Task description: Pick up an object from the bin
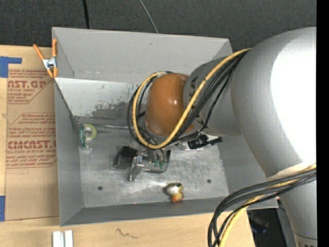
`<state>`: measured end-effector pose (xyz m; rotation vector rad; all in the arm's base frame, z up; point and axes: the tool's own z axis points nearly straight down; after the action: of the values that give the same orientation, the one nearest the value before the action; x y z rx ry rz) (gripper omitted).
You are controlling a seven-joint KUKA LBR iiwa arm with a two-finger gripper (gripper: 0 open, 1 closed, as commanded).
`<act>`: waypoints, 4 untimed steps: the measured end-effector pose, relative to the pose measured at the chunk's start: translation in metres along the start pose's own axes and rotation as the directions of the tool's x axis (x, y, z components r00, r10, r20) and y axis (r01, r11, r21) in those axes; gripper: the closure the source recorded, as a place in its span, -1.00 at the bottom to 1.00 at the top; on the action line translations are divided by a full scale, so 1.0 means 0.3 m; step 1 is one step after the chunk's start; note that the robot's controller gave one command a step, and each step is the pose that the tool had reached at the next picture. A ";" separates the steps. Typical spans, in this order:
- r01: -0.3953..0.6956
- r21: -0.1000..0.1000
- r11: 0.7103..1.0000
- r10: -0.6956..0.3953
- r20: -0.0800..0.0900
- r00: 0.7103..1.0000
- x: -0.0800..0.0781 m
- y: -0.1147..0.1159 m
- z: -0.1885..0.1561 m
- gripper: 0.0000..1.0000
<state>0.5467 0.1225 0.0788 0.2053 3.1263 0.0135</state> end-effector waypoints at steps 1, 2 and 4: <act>0.001 0.008 1.000 -0.001 -0.010 1.000 0.006 -0.006 -0.036 1.00; 0.000 0.009 1.000 0.000 -0.009 1.000 0.004 -0.005 -0.058 1.00; 0.000 0.010 1.000 0.000 -0.012 1.000 0.008 -0.007 -0.105 1.00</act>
Offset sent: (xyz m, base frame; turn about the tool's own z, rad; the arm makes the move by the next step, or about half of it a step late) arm 0.0000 -0.0001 0.0020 0.0000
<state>0.5438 0.1206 0.1103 0.2062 3.1392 -0.0012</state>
